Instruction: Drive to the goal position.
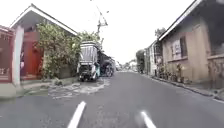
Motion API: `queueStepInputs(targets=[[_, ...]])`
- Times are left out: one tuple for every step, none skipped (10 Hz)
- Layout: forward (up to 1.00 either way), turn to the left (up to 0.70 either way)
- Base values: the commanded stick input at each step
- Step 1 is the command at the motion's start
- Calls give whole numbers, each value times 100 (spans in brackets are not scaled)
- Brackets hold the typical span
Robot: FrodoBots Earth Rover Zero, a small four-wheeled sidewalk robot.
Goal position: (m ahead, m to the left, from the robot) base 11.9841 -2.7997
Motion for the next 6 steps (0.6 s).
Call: queueStepInputs(targets=[[70,-29],[70,-30],[70,-32],[70,-33],[70,-34],[70,-20]])
